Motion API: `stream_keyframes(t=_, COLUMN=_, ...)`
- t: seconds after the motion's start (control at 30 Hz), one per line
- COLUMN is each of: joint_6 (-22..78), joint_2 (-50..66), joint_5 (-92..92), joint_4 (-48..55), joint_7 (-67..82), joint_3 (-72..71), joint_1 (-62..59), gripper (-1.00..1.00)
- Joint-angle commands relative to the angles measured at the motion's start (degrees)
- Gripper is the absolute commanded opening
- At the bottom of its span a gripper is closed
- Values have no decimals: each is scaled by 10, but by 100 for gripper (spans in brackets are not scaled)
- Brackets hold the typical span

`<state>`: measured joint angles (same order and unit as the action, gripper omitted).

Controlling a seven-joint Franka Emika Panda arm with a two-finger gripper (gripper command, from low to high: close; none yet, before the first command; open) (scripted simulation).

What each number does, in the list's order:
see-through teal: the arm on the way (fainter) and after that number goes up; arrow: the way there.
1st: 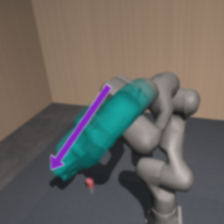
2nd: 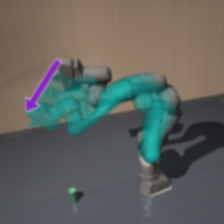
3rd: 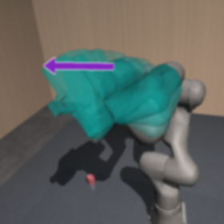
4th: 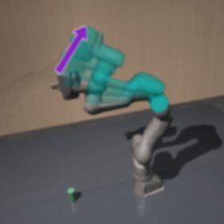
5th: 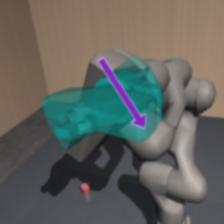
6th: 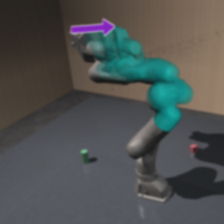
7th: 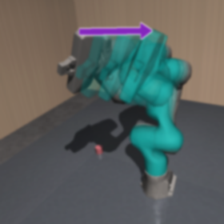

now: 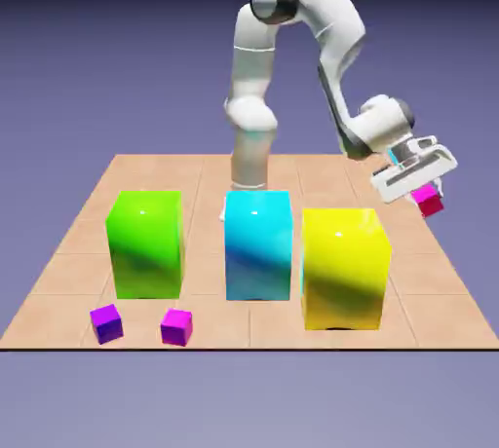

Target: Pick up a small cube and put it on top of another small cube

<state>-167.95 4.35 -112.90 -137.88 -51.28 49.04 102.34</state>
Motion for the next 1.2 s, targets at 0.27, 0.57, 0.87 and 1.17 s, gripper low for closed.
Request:
stream_keyframes(t=0.27, joint_6=74, joint_2=17, joint_5=225, joint_4=52, joint_7=83, joint_3=-27, joint_1=-127, gripper=-100)
stream_keyframes(t=0.57, joint_6=147, joint_2=33, joint_5=449, joint_4=103, joint_7=167, joint_3=-53, joint_1=-258, gripper=-100)
stream_keyframes(t=0.87, joint_6=236, joint_2=80, joint_5=667, joint_4=147, joint_7=299, joint_3=-80, joint_1=-419, gripper=-100)
stream_keyframes(t=1.17, joint_6=337, joint_2=155, joint_5=875, joint_4=183, joint_7=476, joint_3=-105, joint_1=-606, gripper=-100)
